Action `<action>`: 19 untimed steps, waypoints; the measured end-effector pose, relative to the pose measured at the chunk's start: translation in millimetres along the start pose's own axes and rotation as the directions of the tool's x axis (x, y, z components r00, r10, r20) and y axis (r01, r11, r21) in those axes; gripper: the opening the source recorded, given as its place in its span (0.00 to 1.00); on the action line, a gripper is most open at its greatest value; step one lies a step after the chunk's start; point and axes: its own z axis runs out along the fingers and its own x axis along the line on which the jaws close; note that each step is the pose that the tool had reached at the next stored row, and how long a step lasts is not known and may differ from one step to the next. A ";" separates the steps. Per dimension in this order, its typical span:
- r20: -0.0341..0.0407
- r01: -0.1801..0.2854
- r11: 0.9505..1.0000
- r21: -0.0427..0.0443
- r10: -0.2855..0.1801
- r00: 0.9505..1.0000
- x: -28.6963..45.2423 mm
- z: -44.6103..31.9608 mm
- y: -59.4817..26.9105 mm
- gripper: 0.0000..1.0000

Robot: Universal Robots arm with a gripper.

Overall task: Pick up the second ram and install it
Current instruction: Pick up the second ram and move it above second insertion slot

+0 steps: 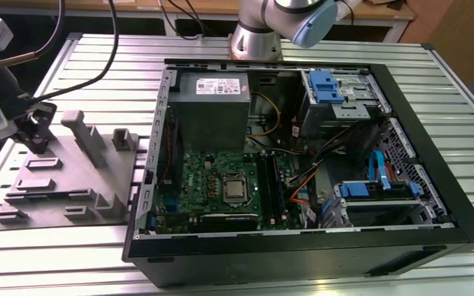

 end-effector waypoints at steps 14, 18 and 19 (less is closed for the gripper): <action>-0.008 0.220 0.975 -0.006 -0.220 0.975 0.1 3.0 -0.1 0.10; -0.010 0.291 0.957 -0.009 -0.292 0.957 0.1 3.8 -0.1 0.10; -0.011 0.308 0.951 -0.010 -0.308 0.951 0.1 4.0 -0.1 0.10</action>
